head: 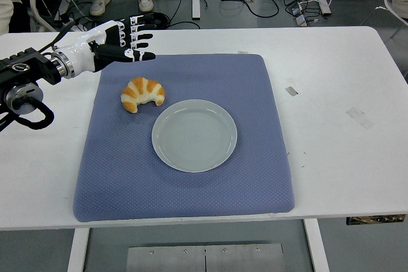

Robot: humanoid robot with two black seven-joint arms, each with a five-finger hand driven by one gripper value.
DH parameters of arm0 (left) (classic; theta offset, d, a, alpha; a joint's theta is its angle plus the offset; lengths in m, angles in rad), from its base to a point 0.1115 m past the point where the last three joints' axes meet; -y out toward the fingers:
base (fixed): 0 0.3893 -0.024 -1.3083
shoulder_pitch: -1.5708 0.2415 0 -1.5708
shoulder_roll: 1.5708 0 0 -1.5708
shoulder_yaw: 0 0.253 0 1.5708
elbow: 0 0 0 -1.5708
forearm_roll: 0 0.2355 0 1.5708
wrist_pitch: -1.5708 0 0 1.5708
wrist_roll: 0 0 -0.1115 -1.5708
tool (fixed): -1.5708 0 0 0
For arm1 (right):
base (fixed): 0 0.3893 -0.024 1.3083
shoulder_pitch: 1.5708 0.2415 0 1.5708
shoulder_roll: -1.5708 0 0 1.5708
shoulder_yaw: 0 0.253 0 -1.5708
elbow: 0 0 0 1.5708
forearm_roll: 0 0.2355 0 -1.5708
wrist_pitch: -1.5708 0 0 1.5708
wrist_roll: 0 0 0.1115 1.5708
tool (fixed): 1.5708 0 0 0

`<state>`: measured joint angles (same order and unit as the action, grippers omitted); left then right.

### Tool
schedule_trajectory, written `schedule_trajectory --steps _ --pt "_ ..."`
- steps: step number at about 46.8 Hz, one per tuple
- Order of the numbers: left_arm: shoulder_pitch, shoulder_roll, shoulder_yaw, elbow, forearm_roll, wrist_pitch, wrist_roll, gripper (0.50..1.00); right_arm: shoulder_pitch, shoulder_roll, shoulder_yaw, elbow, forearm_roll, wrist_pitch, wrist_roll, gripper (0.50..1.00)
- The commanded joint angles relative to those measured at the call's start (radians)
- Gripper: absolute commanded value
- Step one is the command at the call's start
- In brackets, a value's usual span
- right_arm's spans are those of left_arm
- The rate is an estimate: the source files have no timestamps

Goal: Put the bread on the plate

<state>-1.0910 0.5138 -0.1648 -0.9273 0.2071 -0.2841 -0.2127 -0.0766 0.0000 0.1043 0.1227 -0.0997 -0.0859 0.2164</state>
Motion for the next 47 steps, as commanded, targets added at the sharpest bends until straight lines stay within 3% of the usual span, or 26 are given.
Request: schedule_trajectory --steps 1,23,30,47 --pt "-0.004 0.006 0.039 -0.025 0.0 -0.004 0.019 0.983 0.0 0.0 0.0 0.0 0.0 0.0 0.0 1.0" --pt "-0.115 0.058 0.16 -0.054 -0.002 -0.007 0.021 0.983 0.0 0.0 0.0 0.0 0.0 0.0 0.0 1.0" --pt "-0.208 0.091 0.295 -0.059 -0.003 -0.021 0.01 0.983 0.0 0.0 0.0 0.0 0.0 0.0 0.0 1.0" --pt "-0.286 0.069 0.473 -0.058 -0.021 -0.007 0.009 0.983 0.0 0.0 0.0 0.0 0.0 0.0 0.0 1.0"
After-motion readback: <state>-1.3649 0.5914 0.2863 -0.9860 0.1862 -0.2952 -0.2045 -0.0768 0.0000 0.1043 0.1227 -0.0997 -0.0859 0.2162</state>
